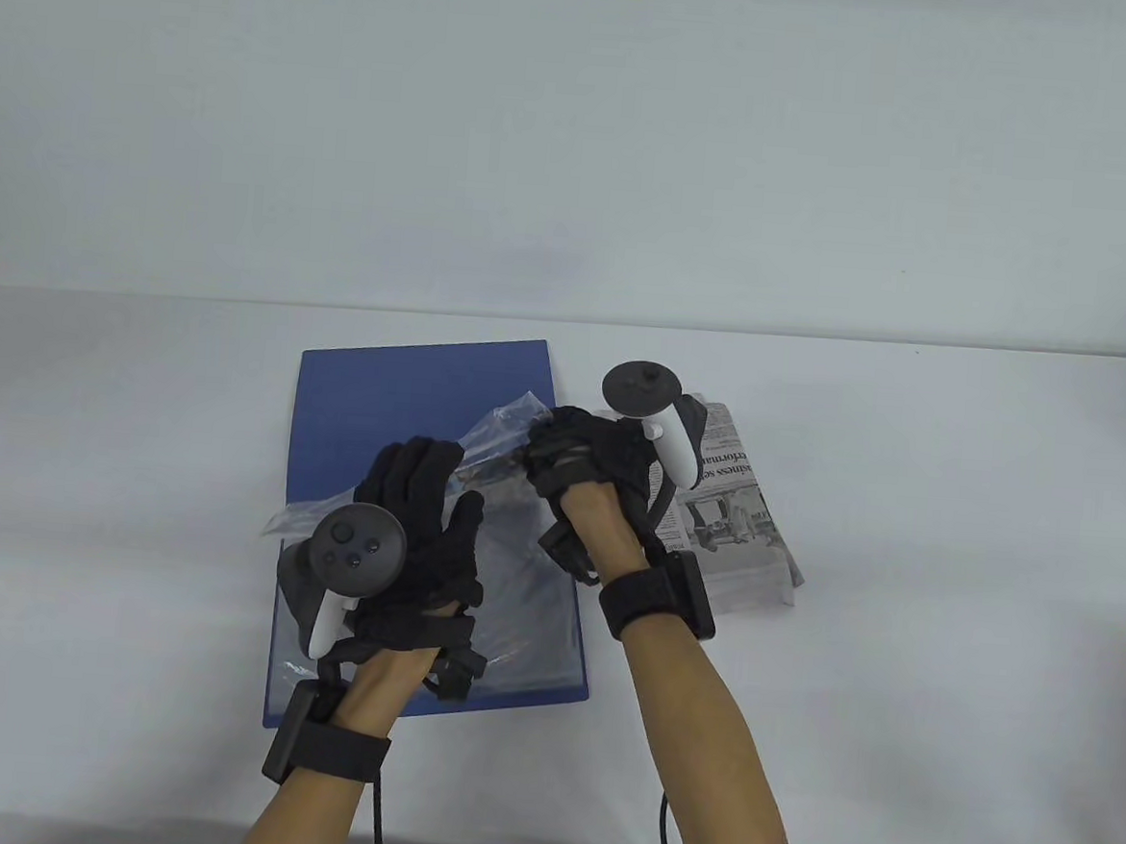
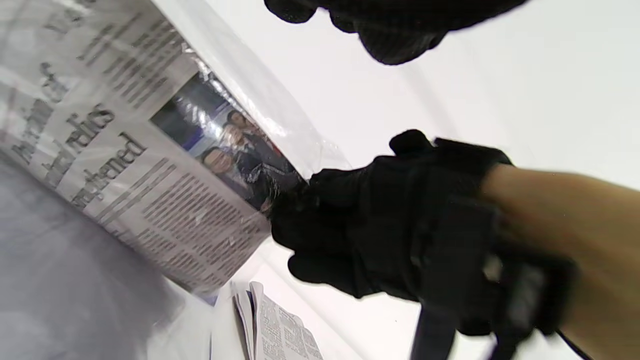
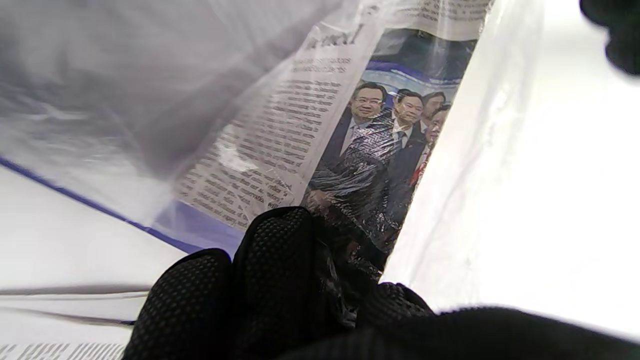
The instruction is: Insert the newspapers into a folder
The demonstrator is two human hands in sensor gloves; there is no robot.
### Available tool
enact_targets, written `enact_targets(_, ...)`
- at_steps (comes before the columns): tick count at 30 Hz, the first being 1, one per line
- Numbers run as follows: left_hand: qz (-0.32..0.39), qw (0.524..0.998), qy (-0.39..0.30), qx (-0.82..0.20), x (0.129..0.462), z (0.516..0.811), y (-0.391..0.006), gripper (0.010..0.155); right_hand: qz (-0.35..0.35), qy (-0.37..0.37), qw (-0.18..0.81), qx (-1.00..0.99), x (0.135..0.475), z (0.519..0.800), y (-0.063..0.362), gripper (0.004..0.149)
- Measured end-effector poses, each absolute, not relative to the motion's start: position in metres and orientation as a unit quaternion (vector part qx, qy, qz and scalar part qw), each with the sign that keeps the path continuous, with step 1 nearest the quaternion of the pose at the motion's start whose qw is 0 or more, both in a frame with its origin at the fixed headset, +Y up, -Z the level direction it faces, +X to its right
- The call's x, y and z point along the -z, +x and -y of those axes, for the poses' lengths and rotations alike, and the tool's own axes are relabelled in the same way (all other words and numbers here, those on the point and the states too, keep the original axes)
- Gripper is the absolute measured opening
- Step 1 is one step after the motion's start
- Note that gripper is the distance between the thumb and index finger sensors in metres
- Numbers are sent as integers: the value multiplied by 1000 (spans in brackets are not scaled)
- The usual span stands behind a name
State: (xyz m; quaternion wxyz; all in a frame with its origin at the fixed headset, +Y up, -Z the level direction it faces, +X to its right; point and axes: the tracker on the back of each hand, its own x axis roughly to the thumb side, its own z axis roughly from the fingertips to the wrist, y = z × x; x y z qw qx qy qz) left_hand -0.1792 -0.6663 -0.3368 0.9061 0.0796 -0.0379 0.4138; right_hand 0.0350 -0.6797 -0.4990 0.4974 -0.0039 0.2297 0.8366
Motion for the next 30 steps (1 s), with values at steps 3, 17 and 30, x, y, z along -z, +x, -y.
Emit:
enact_targets(3, 33, 906, 68, -417, 340, 672, -181, 63, -225, -29, 545, -807, 514, 682, 34, 48)
enact_targets(17, 113, 910, -264, -299, 374, 746, -149, 62, -227, 103, 569, -784, 490, 701, 55, 79)
enact_targets(30, 76, 946, -301, -93, 372, 775, -117, 59, -243, 133, 534, -799, 412, 740, 100, 75)
